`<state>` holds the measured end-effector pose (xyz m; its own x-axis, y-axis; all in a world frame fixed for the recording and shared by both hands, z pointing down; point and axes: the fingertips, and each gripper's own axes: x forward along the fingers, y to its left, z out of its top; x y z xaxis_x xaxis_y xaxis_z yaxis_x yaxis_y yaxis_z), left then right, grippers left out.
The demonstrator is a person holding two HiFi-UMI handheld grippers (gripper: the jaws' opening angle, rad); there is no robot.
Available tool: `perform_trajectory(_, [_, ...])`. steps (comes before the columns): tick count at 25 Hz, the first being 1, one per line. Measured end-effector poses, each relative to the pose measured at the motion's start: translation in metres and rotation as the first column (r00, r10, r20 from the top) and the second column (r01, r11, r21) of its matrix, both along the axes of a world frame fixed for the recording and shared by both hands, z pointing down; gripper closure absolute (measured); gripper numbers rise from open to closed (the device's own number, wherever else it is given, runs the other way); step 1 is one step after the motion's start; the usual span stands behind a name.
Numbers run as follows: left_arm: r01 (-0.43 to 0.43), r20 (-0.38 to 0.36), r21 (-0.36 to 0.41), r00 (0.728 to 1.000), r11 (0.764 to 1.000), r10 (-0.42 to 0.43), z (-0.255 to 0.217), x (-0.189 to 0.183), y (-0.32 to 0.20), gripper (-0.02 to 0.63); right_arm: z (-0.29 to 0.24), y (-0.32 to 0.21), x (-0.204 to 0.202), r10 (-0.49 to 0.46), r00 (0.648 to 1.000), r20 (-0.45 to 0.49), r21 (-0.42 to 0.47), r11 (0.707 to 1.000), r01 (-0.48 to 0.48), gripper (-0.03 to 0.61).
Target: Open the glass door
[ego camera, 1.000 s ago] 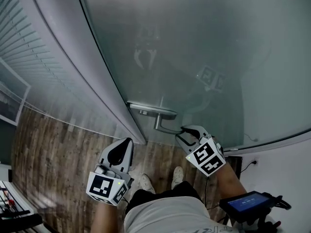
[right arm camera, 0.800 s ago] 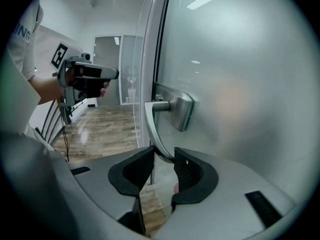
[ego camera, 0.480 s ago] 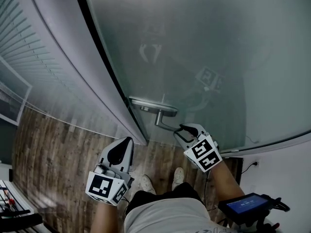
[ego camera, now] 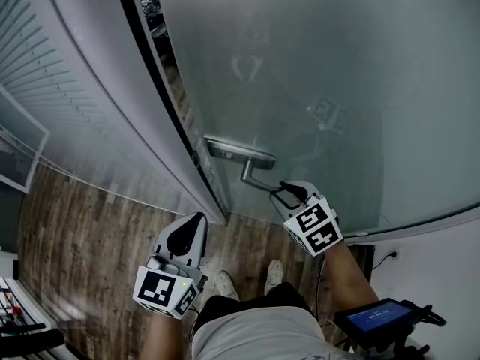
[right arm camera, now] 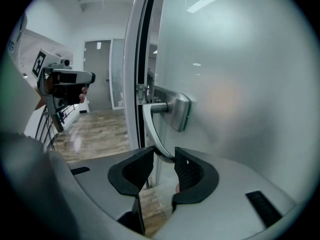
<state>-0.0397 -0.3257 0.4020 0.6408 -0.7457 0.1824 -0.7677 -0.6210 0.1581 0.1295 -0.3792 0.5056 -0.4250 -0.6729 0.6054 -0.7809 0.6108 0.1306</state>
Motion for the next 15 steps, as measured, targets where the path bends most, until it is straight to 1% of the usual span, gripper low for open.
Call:
perform_trajectory(3, [0.008, -0.004, 0.001, 1.0, 1.0, -0.008, 0.0, -0.003, -0.001, 0.614, -0.006, -0.007, 0.003, 0.001, 1.0, -0.03, 0.013, 1.0, -0.001, 0.451])
perform_trajectory(8, [0.012, -0.012, 0.005, 1.0, 1.0, -0.012, -0.001, -0.005, -0.003, 0.615, -0.024, -0.015, 0.007, 0.016, 0.997, -0.069, 0.074, 0.997, -0.011, 0.451])
perform_trajectory(15, [0.008, -0.013, 0.01, 1.0, 1.0, -0.008, -0.003, 0.0, 0.002, 0.614, -0.031, -0.028, 0.017, 0.029, 0.996, -0.086, 0.113, 0.993, -0.019, 0.451])
